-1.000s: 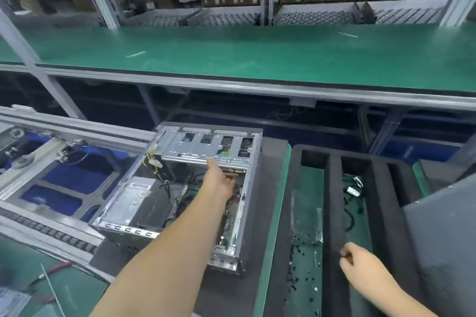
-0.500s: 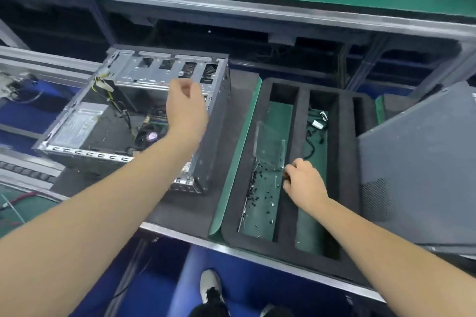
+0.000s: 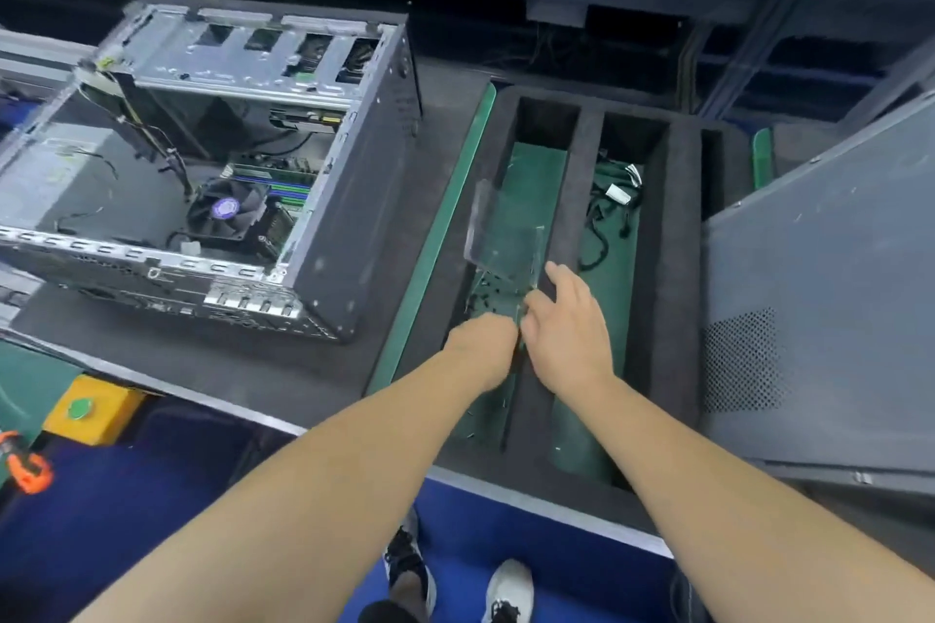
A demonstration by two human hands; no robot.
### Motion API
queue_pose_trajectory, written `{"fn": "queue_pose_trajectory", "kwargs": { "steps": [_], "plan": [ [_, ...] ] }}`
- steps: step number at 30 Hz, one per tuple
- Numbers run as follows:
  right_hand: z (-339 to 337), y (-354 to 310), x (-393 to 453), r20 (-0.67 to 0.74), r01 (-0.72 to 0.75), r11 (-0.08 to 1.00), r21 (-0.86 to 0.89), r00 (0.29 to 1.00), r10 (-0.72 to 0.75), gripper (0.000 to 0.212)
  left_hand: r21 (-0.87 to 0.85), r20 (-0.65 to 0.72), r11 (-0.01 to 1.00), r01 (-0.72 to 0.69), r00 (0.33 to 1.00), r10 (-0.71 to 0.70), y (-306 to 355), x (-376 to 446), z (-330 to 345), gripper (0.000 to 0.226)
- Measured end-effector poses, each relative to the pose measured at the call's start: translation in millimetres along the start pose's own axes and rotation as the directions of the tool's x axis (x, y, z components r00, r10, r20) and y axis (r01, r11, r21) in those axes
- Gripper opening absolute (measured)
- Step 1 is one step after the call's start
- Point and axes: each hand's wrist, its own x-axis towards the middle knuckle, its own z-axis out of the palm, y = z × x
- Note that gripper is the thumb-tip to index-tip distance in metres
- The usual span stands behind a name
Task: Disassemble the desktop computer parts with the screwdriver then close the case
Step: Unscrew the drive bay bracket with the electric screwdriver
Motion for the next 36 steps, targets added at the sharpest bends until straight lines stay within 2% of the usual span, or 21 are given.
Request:
{"fn": "queue_pose_trajectory", "kwargs": {
  "steps": [6, 13, 14, 16, 17, 19, 21, 23, 26, 29, 32, 36],
  "plan": [
    [3, 2, 2, -0.013, -0.004, 1.0, -0.026, 1.0, 0.003, 0.024, 0.022, 0.019, 0.999, -0.023, 1.0, 0.023, -4, 18, 17, 0.021],
    [5, 5, 3, -0.023, -0.025, 1.0, 0.009, 0.999, 0.025, 0.023, 0.157, -0.005, 0.974, -0.164, 0.986, 0.167, -7, 13, 33, 0.043],
    [5, 5, 4, -0.022, -0.022, 1.0, 0.006, 1.0, 0.022, 0.024, 0.102, -0.028, 0.983, -0.152, 0.987, 0.156, -8, 12, 32, 0.04],
    [6, 6, 4, -0.023, -0.013, 1.0, -0.001, 1.0, 0.013, 0.026, -0.147, -0.135, 0.985, -0.085, 0.989, 0.065, -11, 11, 26, 0.022],
    [7, 6, 4, -0.029, -0.011, 1.0, -0.002, 1.0, 0.011, 0.027, -0.303, -0.195, 0.952, -0.051, 0.981, -0.01, -13, 11, 22, 0.013],
    [10, 8, 4, -0.042, -0.012, 1.0, -0.008, 0.999, 0.012, 0.027, -0.587, -0.254, 0.809, -0.017, 0.953, -0.164, -15, 8, 18, 0.009],
    [12, 9, 2, -0.05, -0.012, 0.999, -0.036, 0.999, 0.011, 0.025, -0.739, -0.243, 0.674, -0.002, 0.934, -0.264, -8, 0, 12, 0.009],
    [12, 9, 3, -0.054, -0.004, 0.995, -0.103, 0.999, -0.001, 0.022, -0.81, -0.206, 0.586, 0.022, 0.925, -0.32, 0, -7, 3, 0.009],
    [-5, -1, 14, 0.011, 0.03, 0.957, -0.289, 1.0, -0.028, 0.02, -0.925, -0.132, 0.381, 0.02, 0.92, -0.369, 2, -27, -25, 0.016],
    [-38, -36, 38, 0.098, 0.047, 0.932, -0.36, 0.995, -0.012, 0.018, -0.966, -0.152, 0.253, -0.044, 0.891, -0.428, -18, -58, -58, 0.017],
    [-79, -98, 60, 0.063, 0.141, 0.96, -0.24, 0.99, -0.13, 0.011, -0.977, -0.204, 0.153, -0.147, 0.849, -0.487, -48, -100, -89, 0.019],
    [-124, -202, 73, -0.007, 0.279, 0.96, -0.021, 0.96, -0.279, 0.019, -0.958, -0.284, 0.101, -0.269, 0.831, -0.479, -83, -154, -126, 0.024]
  ]
}}
